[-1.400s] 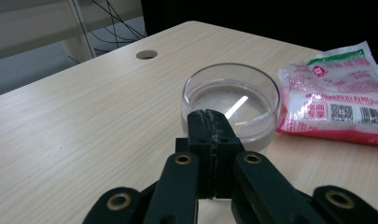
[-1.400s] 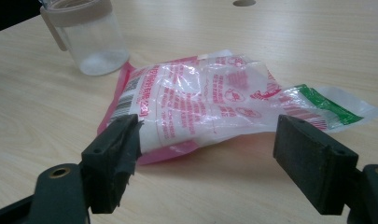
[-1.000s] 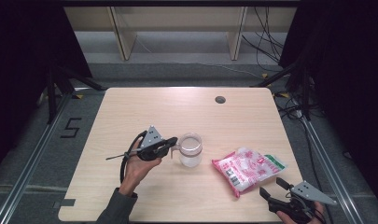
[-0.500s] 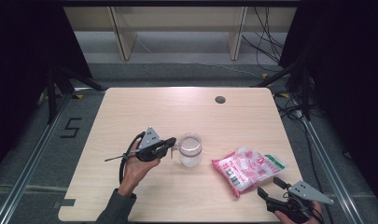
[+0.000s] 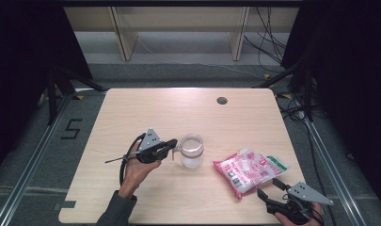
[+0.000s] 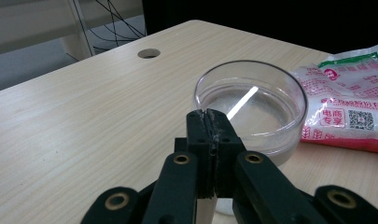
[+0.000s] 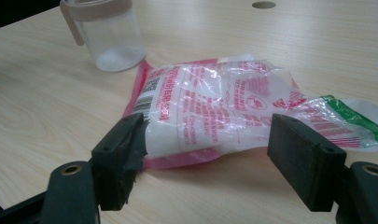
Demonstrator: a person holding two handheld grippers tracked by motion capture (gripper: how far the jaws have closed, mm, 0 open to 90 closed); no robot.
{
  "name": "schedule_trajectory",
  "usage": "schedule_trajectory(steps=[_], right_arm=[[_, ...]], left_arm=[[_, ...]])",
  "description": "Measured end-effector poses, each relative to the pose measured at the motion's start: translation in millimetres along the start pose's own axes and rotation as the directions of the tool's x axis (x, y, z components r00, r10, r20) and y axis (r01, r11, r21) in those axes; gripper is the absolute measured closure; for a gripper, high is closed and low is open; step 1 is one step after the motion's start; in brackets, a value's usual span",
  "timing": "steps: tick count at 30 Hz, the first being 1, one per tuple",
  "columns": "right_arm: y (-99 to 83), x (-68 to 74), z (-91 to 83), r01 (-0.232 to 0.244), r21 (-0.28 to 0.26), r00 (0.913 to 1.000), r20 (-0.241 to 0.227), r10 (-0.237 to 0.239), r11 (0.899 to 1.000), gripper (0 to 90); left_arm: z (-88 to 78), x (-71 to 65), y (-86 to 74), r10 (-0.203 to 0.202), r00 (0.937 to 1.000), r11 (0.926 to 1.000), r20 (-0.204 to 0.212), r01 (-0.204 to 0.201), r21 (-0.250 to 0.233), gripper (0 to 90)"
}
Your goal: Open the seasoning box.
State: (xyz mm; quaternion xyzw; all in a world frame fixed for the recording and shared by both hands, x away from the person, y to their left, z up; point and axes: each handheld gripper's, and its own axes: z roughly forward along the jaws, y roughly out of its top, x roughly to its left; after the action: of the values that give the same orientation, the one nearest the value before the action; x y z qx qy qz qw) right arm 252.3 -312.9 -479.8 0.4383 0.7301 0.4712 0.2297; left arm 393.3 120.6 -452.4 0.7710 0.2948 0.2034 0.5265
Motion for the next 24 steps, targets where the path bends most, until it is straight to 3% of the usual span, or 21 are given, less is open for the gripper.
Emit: schedule_trajectory(steps=[3, 8, 9, 10, 12, 13, 14, 15, 17, 18, 21, 22, 24], right_arm=[[0.2, 1.3, 1.1, -0.003, -0.008, 1.0, 0.0, 0.003, 1.0, 29.6], [3.4, 6.3, 4.5, -0.049, -0.006, 0.9982, -0.034, 0.049, 0.999, 34.6], [5.1, 5.3, 6.8, -0.009, -0.017, 0.9994, -0.033, 0.009, 1.0, 35.8], [6.5, 8.4, 8.1, -0.037, -0.005, 0.9983, -0.045, 0.037, 0.999, 37.7], [10.3, 8.0, 14.1, 0.013, -0.02, 0.9986, -0.05, -0.014, 1.0, 42.7], [12.0, 12.1, 17.0, -0.018, -0.021, 0.9978, -0.064, 0.016, 1.0, 45.6], [14.8, 11.7, 20.6, 0.018, -0.023, 0.9971, -0.073, -0.019, 1.0, 48.7], [17.1, 15.0, 23.0, -0.003, -0.008, 0.9962, -0.088, 0.002, 1.0, 51.7], [21.9, 20.1, 31.5, 0.004, -0.012, 0.9942, -0.108, -0.005, 1.0, 57.3], [24.5, 20.5, 37.6, 0.035, -0.035, 0.9932, -0.11, -0.038, 0.999, 60.1], [34.0, 30.3, 48.9, 0.037, -0.012, 0.9907, -0.131, -0.038, 0.999, 65.1], [37.3, 32.7, 56.2, 0.056, -0.022, 0.9871, -0.149, -0.059, 0.998, 67.2], [41.1, 36.2, 63.4, 0.053, -0.022, 0.9841, -0.168, -0.056, 0.998, 70.9]], left_arm=[[0.0, -0.7, -0.5, 0.001, 1.0, 1.0, -0.007, -0.001, 0.002, 88.0], [0.1, -0.7, -1.0, 0.002, 1.0, 1.0, -0.008, -0.002, 0.0, 87.9], [0.0, -0.7, -1.0, 0.003, 1.0, 1.0, -0.008, -0.003, 0.0, 87.9], [-0.1, -0.7, -1.1, 0.003, 1.0, 1.0, -0.008, -0.003, 0.001, 87.9], [-0.1, -0.8, -1.1, 0.004, 1.0, 1.0, -0.009, -0.004, 0.001, 87.9], [-0.2, -1.0, -1.2, 0.005, 0.9999, 1.0, -0.009, -0.005, 0.001, 87.9], [-0.2, -1.0, -1.3, 0.005, 0.9999, 1.0, -0.009, -0.005, -0.001, 87.9], [-0.2, -1.0, -1.5, 0.003, 1.0, 1.0, -0.008, -0.003, -0.002, 87.9], [-0.4, -1.1, -1.7, 0.004, 0.9999, 1.0, -0.009, -0.005, -0.002, 87.9], [-0.4, -1.0, -1.9, 0.005, 1.0, 1.0, -0.008, -0.005, -0.002, 87.9], [-0.5, -0.6, -2.2, 0.004, 1.0, 1.0, -0.007, -0.004, -0.003, 87.9], [-0.7, -0.5, -2.2, 0.009, 0.9999, 1.0, -0.008, -0.009, -0.001, 87.8], [-0.6, -1.1, -2.3, 0.009, 0.9999, 1.0, -0.009, -0.009, -0.002, 87.8]])
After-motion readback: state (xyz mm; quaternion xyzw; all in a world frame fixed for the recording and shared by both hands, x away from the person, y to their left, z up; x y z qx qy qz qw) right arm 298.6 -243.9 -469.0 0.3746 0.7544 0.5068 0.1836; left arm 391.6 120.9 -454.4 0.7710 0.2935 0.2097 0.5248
